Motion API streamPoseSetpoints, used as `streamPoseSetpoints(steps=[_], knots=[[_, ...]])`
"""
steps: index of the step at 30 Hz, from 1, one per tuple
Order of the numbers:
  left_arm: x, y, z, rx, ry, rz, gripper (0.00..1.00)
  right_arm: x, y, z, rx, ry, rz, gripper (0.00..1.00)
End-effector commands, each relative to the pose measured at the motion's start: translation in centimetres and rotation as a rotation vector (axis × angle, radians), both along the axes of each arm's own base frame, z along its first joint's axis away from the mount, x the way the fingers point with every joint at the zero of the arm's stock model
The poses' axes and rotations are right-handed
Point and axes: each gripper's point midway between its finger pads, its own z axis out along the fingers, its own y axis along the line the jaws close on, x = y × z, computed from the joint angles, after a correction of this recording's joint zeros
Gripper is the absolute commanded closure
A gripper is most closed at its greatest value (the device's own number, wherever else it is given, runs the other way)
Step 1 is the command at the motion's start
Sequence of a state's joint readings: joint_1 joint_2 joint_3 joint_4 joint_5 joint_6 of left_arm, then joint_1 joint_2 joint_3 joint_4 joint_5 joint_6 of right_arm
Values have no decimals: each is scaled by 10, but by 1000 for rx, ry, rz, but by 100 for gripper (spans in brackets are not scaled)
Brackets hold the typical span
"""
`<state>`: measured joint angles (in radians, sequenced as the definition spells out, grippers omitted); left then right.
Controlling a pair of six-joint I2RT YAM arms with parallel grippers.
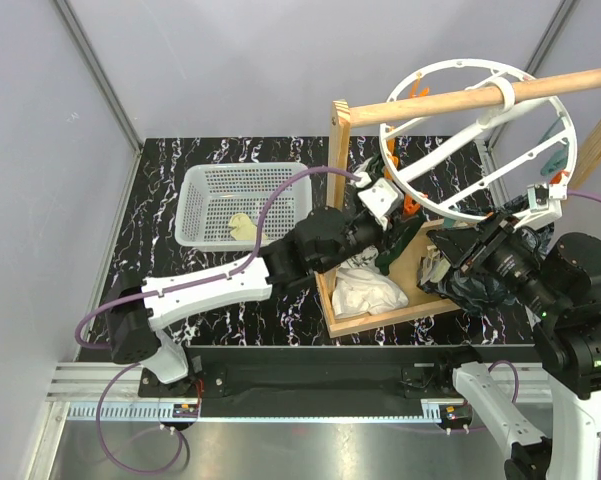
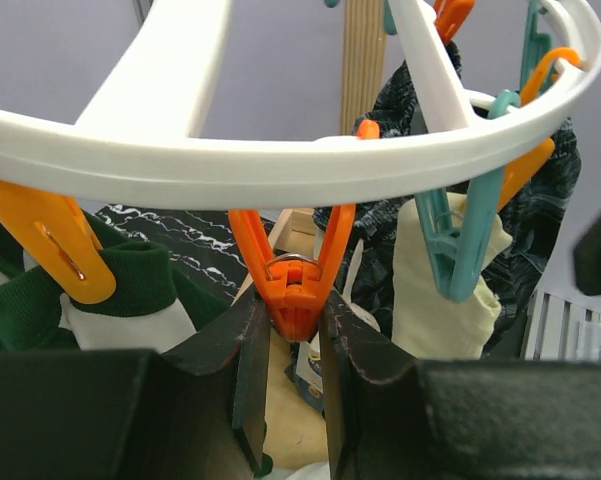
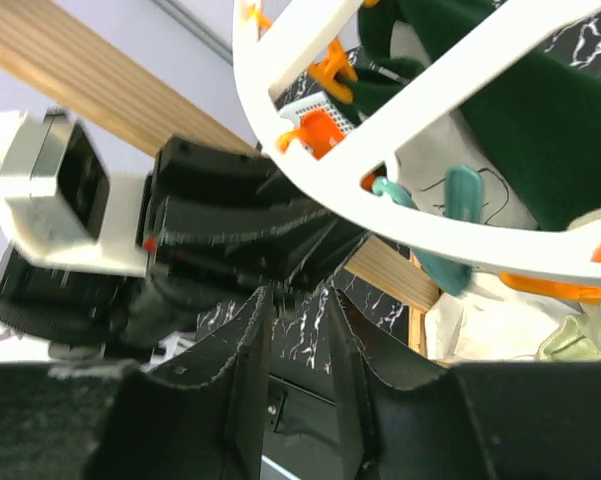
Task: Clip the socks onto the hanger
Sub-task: Open the clamp at the hanger.
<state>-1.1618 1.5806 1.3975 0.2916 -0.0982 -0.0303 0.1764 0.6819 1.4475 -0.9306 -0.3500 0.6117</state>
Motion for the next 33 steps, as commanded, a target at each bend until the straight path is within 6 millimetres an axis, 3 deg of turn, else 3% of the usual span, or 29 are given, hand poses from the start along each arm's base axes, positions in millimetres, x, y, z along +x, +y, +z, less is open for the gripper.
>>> streamPoseSetpoints(steps=[1, 8, 15, 33], knots=[[-3, 18, 38, -78, -54, 115, 100, 12, -8, 10, 22, 12, -73, 64], [4, 23, 26, -65, -25, 272, 100, 16, -29, 11, -36, 53, -193, 60], [8, 19, 20, -46, -35, 365, 100, 19, -34, 4, -58, 100, -223, 53], [8, 12, 17, -39, -38, 372, 100, 37, -16, -1, -69, 158, -130, 51]])
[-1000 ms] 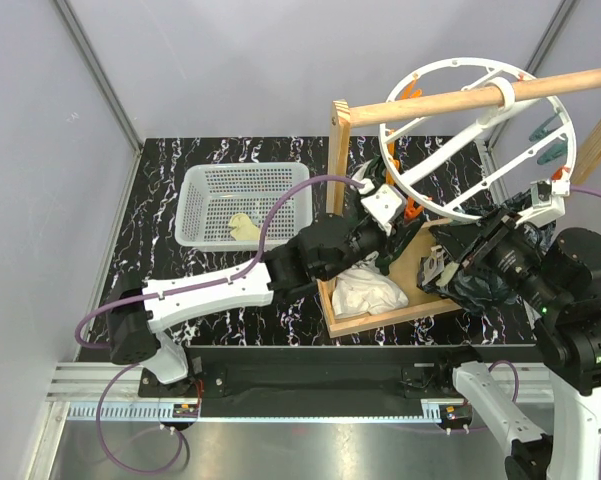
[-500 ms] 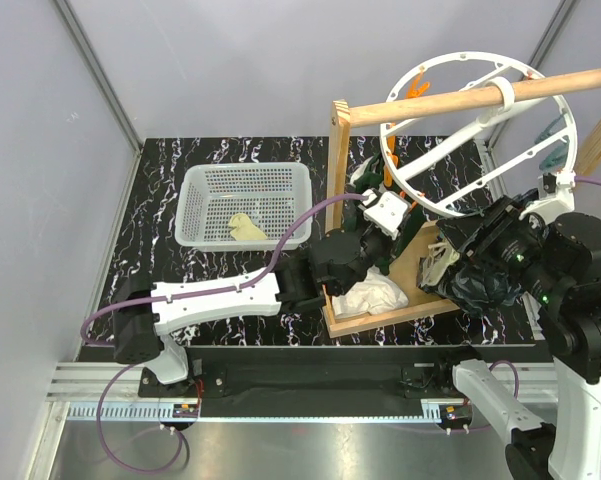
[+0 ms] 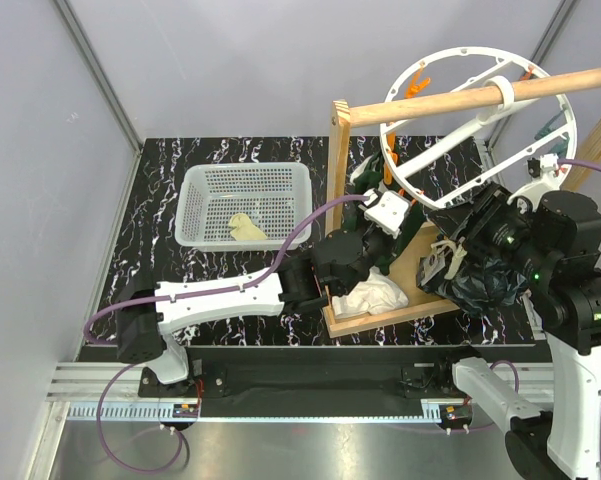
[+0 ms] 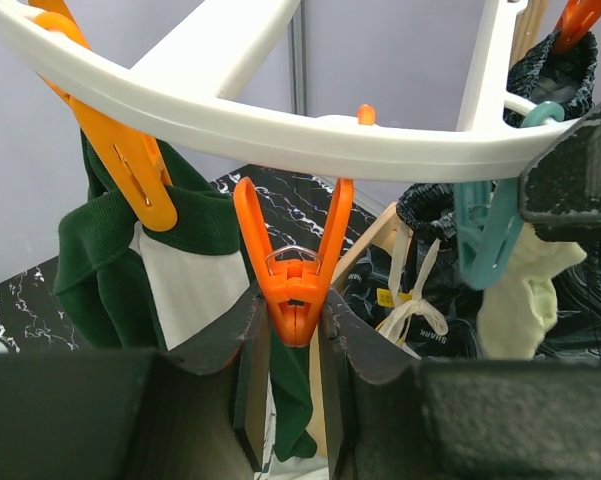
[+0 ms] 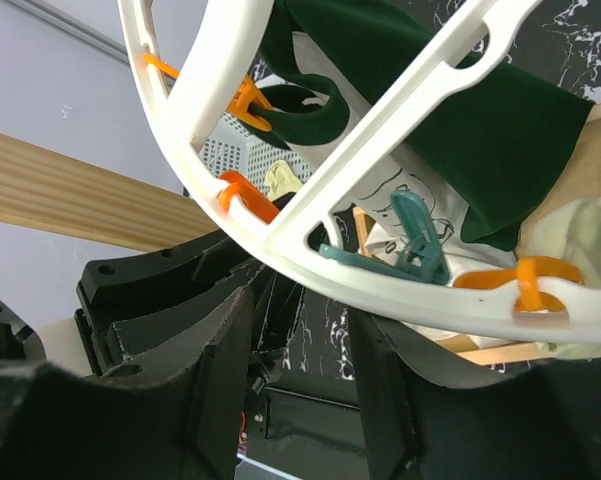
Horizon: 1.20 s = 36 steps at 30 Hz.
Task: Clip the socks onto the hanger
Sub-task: Open the clamp at the hanger.
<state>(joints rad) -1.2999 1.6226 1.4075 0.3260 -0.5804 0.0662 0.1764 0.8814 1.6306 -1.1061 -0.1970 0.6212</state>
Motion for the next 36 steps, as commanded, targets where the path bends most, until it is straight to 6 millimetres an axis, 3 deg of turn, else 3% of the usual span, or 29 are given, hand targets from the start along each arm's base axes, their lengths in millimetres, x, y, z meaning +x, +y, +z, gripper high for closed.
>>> streamPoseSetpoints(steps=[1, 10, 17, 27, 36], knots=[[1, -1, 27, -76, -26, 19, 100, 0, 2, 8, -10, -24, 22, 51], [5, -3, 23, -63, -25, 43, 100, 7, 16, -3, -66, 58, 102, 51], [7, -2, 19, -57, -20, 58, 100, 6, 59, -11, -163, 61, 151, 52], [6, 16, 20, -93, -20, 86, 100, 23, 62, 0, -149, -3, -20, 51], [0, 21, 19, -110, -48, 59, 100, 36, 62, 9, -99, -38, -128, 49]])
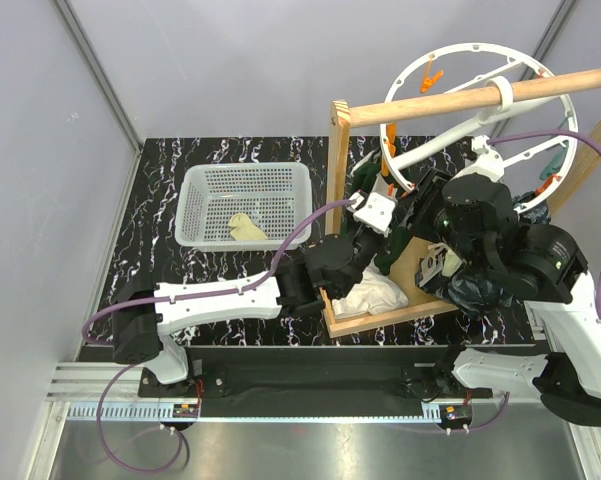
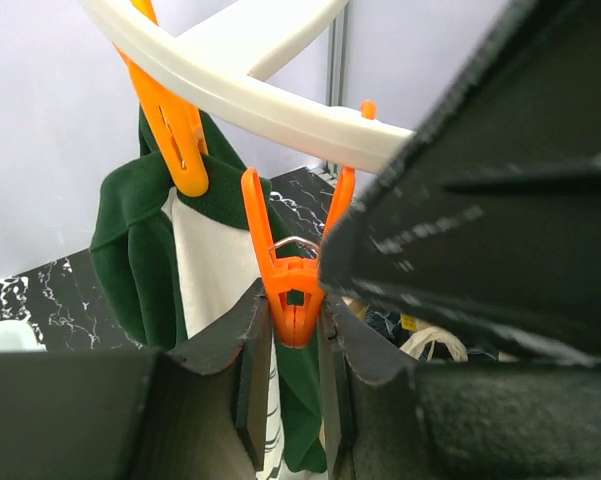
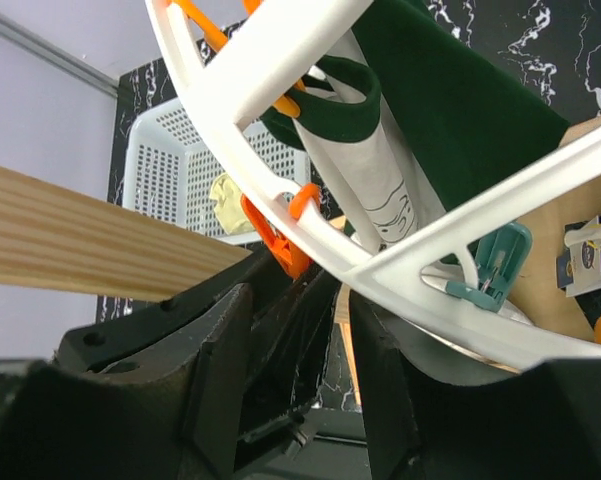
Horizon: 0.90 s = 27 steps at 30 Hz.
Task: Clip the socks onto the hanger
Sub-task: Open the clamp at the hanger.
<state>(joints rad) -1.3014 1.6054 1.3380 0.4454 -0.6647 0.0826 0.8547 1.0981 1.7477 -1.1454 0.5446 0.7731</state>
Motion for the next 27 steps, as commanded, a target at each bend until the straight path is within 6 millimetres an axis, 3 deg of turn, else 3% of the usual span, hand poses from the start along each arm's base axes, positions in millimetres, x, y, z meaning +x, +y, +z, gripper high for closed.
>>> streamPoseSetpoints(steps=[1, 10, 18, 19, 20, 22, 23, 27], knots=[[-9, 6, 17, -53, -35, -35, 100, 12, 2, 16, 86, -64, -85, 49], [-24, -1, 27, -82, -42, -137, 100, 23, -1, 8, 103, -102, -147, 62], [-31, -7, 22, -67, -29, -184, 100, 21, -9, -4, 53, -81, -171, 73], [-34, -6, 24, -71, -26, -196, 97, 20, -10, -4, 50, -81, -167, 75], [-35, -5, 21, -62, -20, -204, 84, 18, -13, -2, 56, -89, -166, 80], [-41, -1, 23, -64, -12, -246, 73, 13, -16, -1, 53, -97, -144, 85], [-44, 2, 22, -55, -4, -264, 63, 11, -17, 0, 55, -103, -139, 91], [-57, 10, 26, -107, 75, -391, 43, 5, -20, 5, 56, -150, -87, 100]])
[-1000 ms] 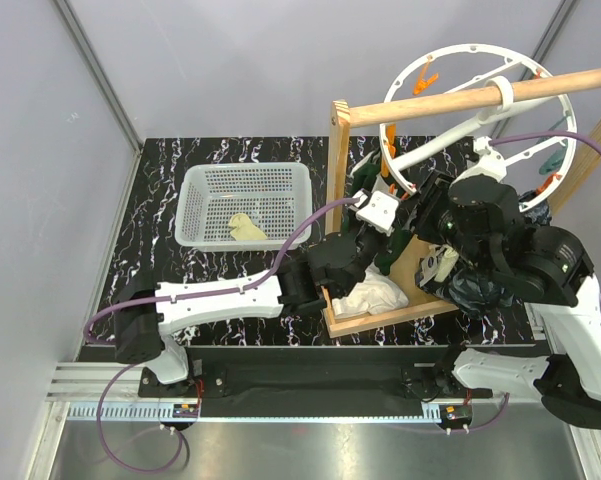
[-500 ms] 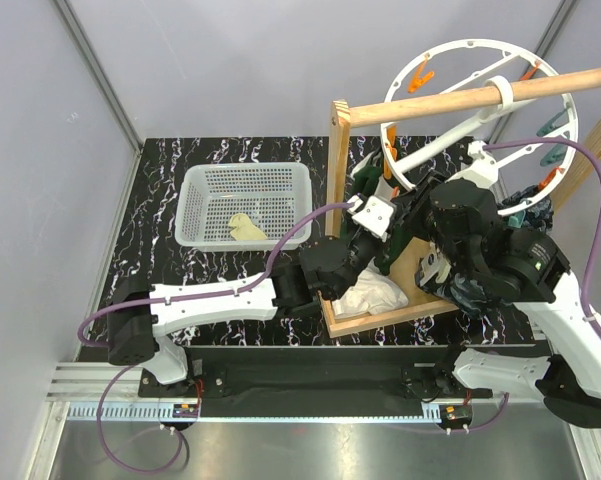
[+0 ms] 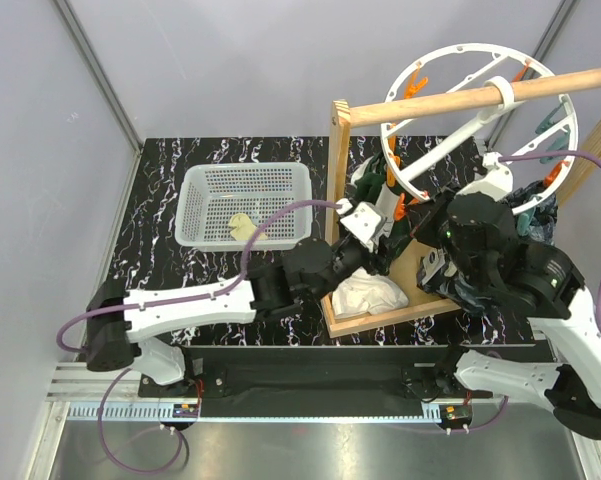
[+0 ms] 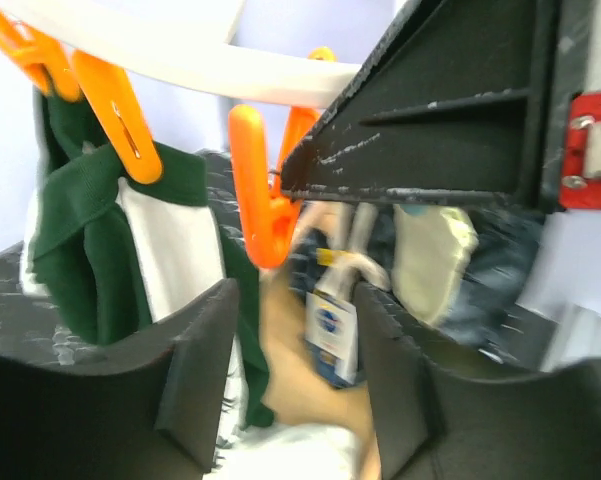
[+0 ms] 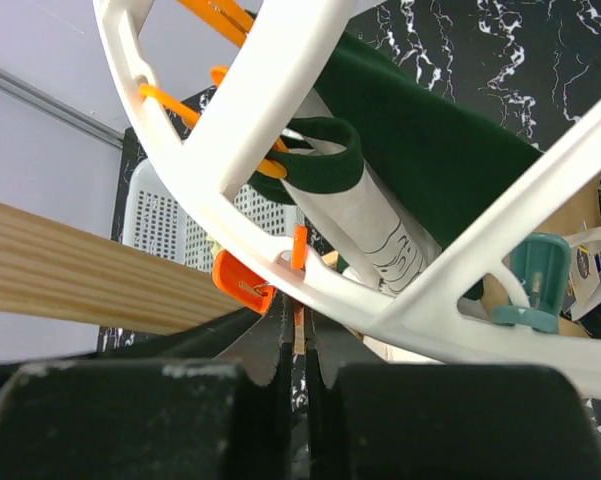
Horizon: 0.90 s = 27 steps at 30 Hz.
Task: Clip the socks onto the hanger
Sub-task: Open the clamp at the hanger.
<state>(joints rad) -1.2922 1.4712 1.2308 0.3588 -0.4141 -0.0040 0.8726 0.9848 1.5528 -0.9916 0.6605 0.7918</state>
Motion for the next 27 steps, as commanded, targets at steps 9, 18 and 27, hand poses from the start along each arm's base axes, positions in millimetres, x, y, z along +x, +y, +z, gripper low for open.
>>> streamPoseSetpoints(steps=[9, 18, 27], knots=[[-30, 8, 46, -166, 203, -351, 36, -18, -6, 30, 63, -109, 91, 100], [-16, -11, 42, -110, 126, -329, 33, -25, -5, 32, 82, -91, 120, 100], [-7, -23, 47, -94, 111, -312, 61, -26, -4, 23, 63, -56, 122, 98]])
